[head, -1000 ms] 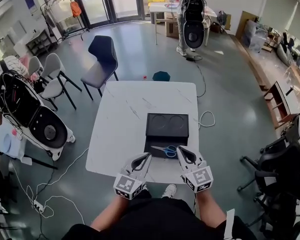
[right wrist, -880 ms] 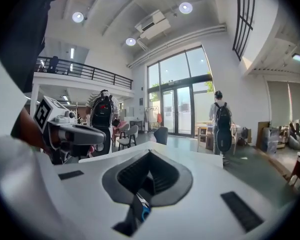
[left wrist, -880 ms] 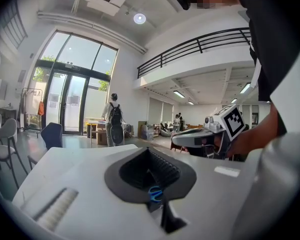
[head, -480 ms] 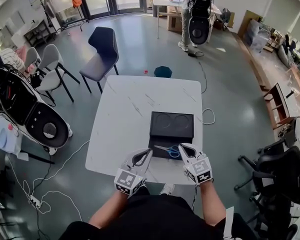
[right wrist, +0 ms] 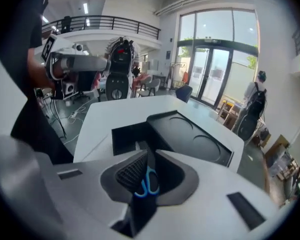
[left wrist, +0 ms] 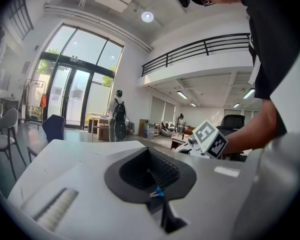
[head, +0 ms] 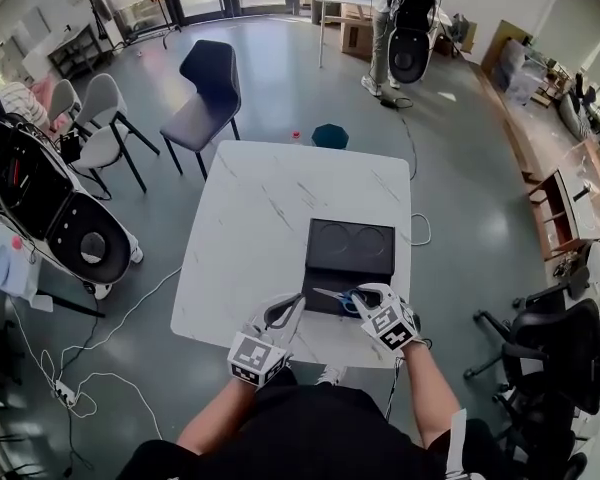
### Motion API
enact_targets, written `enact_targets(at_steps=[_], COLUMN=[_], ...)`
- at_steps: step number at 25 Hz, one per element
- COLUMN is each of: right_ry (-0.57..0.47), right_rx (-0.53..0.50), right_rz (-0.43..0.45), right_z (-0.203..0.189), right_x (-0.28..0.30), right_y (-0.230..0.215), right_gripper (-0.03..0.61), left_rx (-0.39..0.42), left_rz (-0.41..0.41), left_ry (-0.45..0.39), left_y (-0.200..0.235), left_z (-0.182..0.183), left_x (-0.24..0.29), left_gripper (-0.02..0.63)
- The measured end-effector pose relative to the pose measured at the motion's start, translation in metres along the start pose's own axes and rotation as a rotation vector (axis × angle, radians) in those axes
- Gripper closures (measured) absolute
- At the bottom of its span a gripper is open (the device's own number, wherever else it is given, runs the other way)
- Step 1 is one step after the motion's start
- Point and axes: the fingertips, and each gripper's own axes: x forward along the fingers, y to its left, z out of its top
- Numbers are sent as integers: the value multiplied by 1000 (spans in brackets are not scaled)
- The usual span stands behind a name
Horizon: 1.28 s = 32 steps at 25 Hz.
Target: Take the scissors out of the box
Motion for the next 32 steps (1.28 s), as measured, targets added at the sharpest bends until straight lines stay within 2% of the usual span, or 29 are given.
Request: enact_targets(at_steps=[2, 3, 4, 14, 17, 22, 32], right_ry=[52, 80, 109, 364, 420, 486, 517], right_rx=[-31, -39, -46, -185, -190, -191, -194], right_rz=[35, 53, 70, 199, 236, 254, 268], right_z=[-8, -12, -16, -52, -59, -68, -72], right_x=[9, 14, 19, 52, 61, 71, 82], right_y=[4, 5, 7, 20, 22, 26, 27], right_gripper=[552, 486, 465, 465, 465, 466, 471], left_rx=[-4, -8, -13, -40, -46, -28, -40], left_rz=[3, 5, 8, 33, 42, 56, 67], left_ry=[1, 1, 2, -3, -7, -7, -8], left_y=[2, 4, 5, 18, 23, 28, 35], left_z=[-2, -3, -4, -8, -9, -9, -10], left_x=[-1, -1, -2, -7, -8, -11, -15], left_gripper=[604, 604, 604, 604, 604, 604, 604])
